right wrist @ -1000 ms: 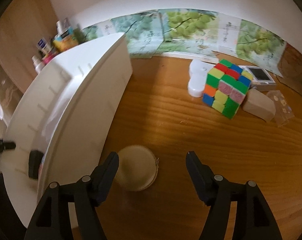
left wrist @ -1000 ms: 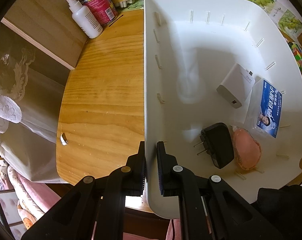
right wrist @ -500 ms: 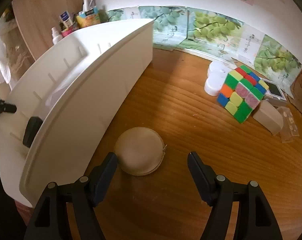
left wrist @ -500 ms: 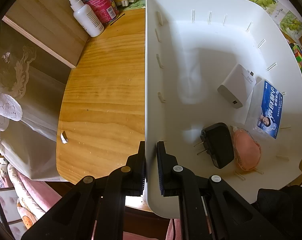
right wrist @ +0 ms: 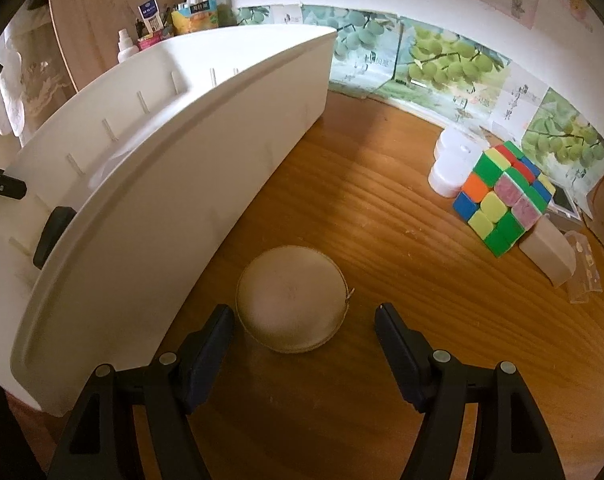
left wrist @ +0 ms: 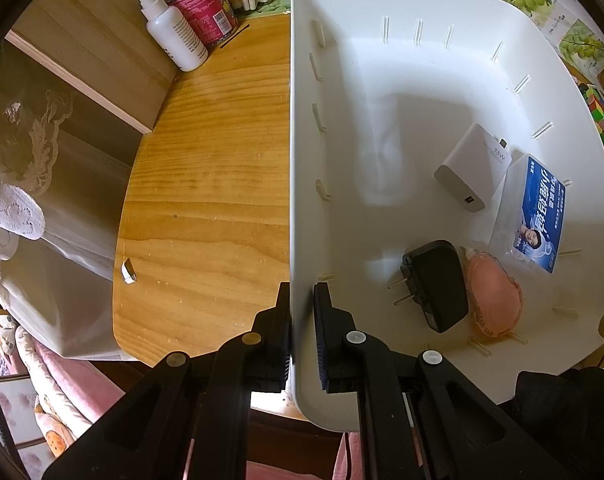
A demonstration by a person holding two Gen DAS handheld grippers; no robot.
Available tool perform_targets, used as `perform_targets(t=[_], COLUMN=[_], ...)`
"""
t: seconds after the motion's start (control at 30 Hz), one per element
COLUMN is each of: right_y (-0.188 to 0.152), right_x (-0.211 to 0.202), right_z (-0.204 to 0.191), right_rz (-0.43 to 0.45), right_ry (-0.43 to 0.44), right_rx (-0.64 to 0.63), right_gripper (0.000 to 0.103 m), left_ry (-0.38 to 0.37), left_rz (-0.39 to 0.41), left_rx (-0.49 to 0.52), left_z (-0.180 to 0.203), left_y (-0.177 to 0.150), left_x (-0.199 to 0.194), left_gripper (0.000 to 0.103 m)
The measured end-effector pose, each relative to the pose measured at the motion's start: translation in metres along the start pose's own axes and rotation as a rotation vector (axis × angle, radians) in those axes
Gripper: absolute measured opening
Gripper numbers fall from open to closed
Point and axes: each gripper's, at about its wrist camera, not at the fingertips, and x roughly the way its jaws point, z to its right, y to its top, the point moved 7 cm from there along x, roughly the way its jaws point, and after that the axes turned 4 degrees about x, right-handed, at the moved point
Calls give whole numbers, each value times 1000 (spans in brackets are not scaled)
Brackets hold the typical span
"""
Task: Organize rigid objects
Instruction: 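Grasp the beige round compact with the right tool and lift, then place the beige compact in the tray beside the blue box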
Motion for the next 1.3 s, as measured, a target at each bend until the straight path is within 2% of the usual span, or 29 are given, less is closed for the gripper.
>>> perform_targets(t=[0.17,0.37,0.73,1.13,1.3], right_y=[3,5,4,11,27], right_x=[2,1,0,-42,-68], right_z=[-1,-4,-2,12,3], right_rz=[13,20,12,74,125], right_ry=[1,10,-23,-133,-136], right_rx=[0,-9,-2,70,120], right_gripper=[73,60,57,57,57], left_ry=[-4,-7,-25,-67,-85], left_rz=[-2,-2,-8,16,28], left_rx=[-2,-1,17,84,120], left_z=[0,-1,-2,-1,0], left_y=[-1,-2,-2,0,0], left_x=[0,0,4,5,6], left_gripper=[10,10,10,10,10])
